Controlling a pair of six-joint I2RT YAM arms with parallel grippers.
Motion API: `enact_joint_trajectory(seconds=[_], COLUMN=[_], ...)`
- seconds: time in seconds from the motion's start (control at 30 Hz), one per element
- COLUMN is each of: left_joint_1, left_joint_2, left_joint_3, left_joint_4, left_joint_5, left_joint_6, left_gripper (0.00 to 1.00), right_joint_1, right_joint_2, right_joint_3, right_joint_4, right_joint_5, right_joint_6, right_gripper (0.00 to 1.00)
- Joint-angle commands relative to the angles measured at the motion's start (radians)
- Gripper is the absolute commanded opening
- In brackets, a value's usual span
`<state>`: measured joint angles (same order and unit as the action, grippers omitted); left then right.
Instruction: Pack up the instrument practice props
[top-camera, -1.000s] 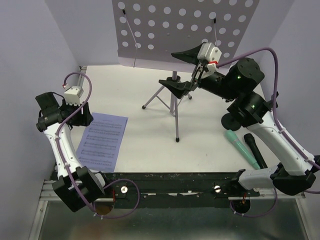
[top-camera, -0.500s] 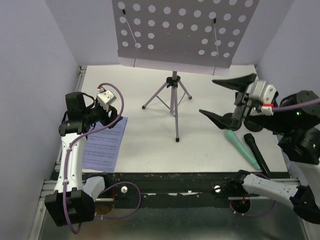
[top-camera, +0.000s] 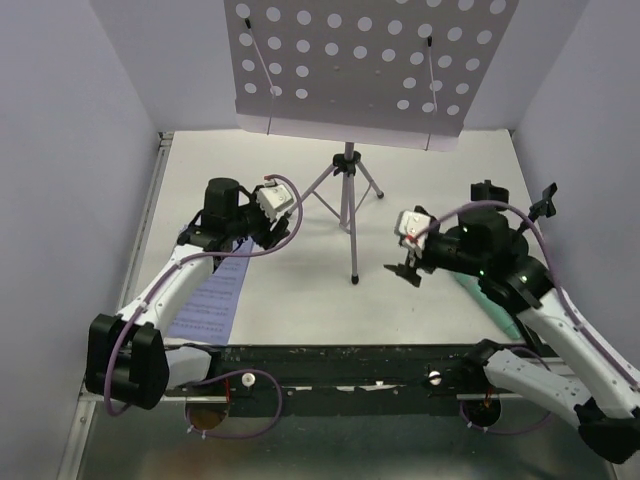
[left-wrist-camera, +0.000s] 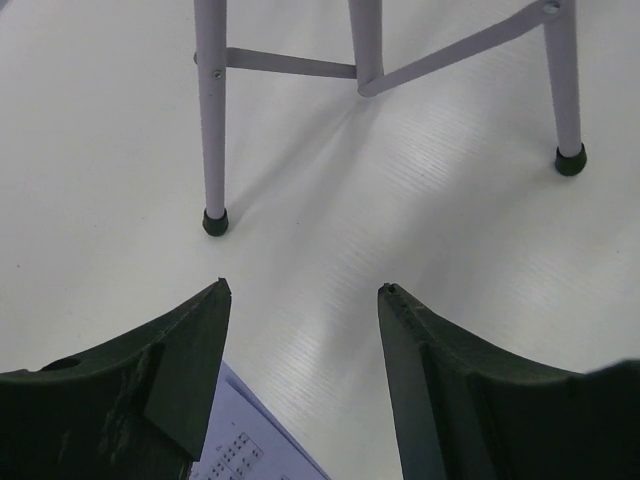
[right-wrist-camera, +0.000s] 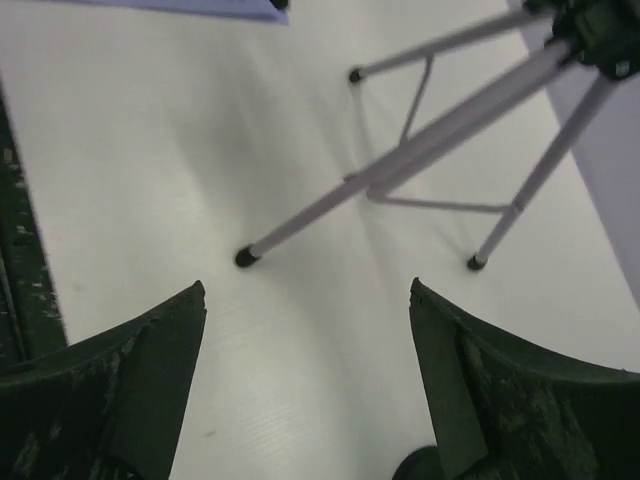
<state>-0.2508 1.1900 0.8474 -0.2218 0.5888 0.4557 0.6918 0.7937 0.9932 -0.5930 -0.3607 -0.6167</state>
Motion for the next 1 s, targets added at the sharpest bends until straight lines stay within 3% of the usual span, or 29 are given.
enact_joint_trajectory(seconds=[0.0,0.07,0.27,0.43,0.67,0.97], left_joint_1=[-0.039,-0.054,-0.085,-0.102,-0.113,-0.128], left_joint_2=[0.088,0.115,0.197,0.281,0.376,0.487], left_joint_3=[0.051,0.079,0.151,0.261,0.38,0.512], left_joint_4=[0.199,0.208,0.216,0.17,0.072,0.027], left_joint_5=[-0.124,-0.133,-0.112,-0.118,-0.097,-0.086], left_joint_6=[-0.123,-0.132,-0.138,-0.117,-0.026,0.02], left_gripper=[0.7,0.7,0.7,0.69,0.67,0.66], right_joint_1=[-0.191,-0.271,-0.314,-0.344,-0.362,-0.37], right_joint_2=[0.213,0.324,0.498,0.68,0.86,0.973], right_joint_3=[-0.009,0.038,-0.042,0.025,0.125,0.205], right_joint_4=[0.188,0.24,0.629,0.821,0.963,1.003], right_joint_5=[-0.096,-0.145,-0.208,-0.288,-0.392,-0.481], right_joint_6=[0.144,0.173,0.065,0.058,0.057,0.026], right_gripper=[0.84,0.79,0.86,0.87,0.86,0.8])
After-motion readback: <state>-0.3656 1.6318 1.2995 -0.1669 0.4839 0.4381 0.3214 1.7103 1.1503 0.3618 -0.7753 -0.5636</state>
